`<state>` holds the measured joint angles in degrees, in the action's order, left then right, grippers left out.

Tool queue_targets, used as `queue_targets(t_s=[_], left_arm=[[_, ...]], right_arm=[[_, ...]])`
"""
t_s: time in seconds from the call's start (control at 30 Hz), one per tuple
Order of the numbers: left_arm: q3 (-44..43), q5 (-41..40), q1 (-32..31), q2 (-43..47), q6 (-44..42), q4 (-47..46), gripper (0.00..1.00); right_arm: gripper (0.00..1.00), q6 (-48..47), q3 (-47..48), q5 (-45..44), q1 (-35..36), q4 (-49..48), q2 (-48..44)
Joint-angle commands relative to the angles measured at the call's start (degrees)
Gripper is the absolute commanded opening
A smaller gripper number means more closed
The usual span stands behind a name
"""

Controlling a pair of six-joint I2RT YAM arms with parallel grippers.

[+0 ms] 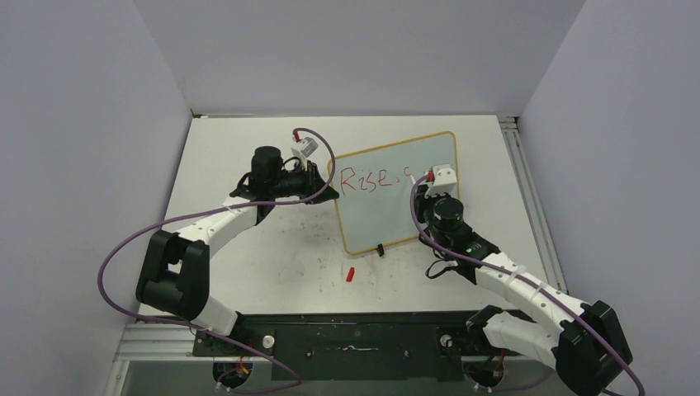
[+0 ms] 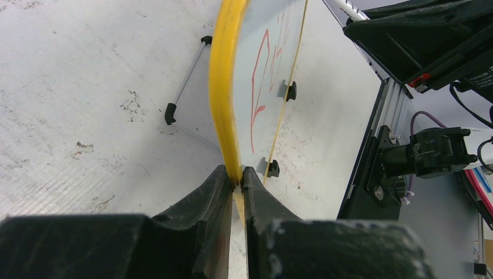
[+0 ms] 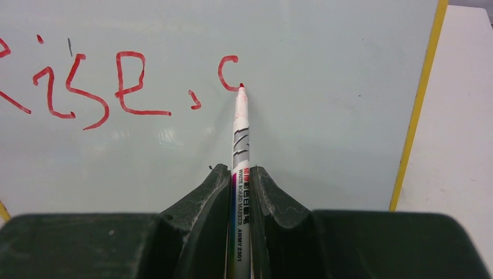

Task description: Write a sentence on the whiteboard

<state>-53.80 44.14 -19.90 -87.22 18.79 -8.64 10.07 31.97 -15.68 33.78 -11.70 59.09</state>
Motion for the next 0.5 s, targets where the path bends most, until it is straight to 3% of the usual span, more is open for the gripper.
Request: queue_targets(t_s=[0.0, 0.47], left_arm=[[-2.45, 0.32, -0.14, 1.79, -1.38, -0.45, 0.0], [-2.49, 0.35, -0.14, 1.79, -1.56, -0.36, 0.0]], right_arm=[[0.05, -0.05, 2.11, -1.57, -0.16, -1.05, -3.44], [0.05, -1.75, 3.96, -2.11, -1.26, -3.91, 0.49]])
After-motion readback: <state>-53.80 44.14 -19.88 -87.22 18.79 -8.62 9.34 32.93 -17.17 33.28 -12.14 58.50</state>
